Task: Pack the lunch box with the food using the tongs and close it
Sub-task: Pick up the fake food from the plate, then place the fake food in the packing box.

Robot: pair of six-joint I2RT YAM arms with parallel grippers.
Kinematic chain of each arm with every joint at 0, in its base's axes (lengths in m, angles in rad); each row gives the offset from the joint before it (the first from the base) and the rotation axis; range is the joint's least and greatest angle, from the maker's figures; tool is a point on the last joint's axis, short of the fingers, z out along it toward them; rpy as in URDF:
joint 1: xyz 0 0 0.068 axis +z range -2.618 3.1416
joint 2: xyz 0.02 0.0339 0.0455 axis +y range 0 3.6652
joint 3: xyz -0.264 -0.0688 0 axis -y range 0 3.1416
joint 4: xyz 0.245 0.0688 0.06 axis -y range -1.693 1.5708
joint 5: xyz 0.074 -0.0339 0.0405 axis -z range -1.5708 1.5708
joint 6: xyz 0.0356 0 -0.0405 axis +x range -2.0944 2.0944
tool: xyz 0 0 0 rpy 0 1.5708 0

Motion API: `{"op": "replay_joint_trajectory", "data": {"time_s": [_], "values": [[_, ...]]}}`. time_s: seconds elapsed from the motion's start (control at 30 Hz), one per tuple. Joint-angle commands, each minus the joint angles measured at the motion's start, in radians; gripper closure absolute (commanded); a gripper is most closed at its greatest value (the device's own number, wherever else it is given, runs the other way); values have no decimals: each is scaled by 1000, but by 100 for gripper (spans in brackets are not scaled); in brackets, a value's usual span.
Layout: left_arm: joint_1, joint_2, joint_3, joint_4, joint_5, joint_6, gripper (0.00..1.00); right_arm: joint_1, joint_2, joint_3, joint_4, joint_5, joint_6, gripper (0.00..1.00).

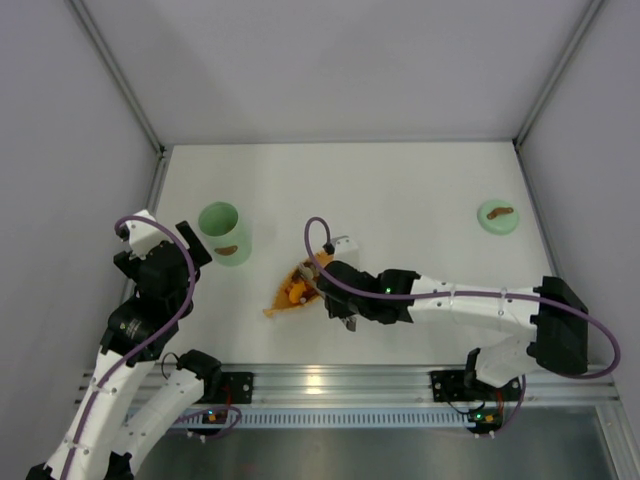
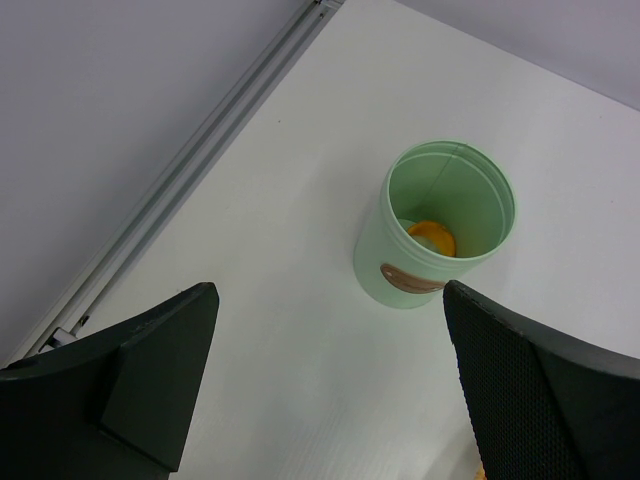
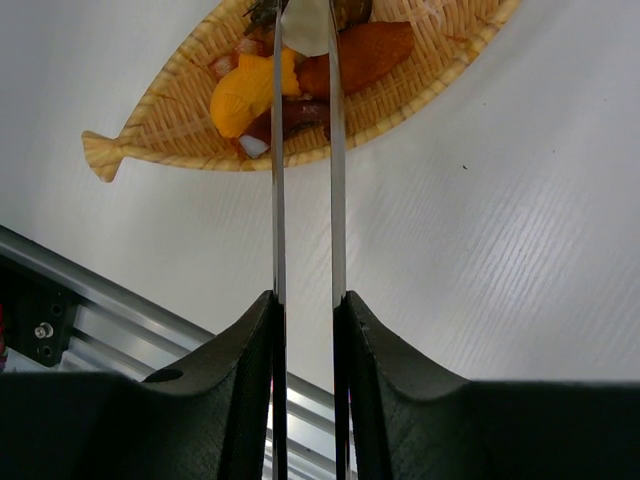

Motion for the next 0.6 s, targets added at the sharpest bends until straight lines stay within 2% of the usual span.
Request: {"op": "replay_joint_trajectory", "data": {"time_s": [0.0, 0.37, 0.57], "values": [[1, -2, -3, 12, -3, 7, 1, 13, -64, 51, 9, 21, 1, 72], [1, -3, -3, 12, -4, 6, 1, 13, -95, 108, -35, 53, -30, 73], [2, -2, -4, 10, -6, 6, 1, 12, -23, 310, -81, 75, -110, 72]]}}
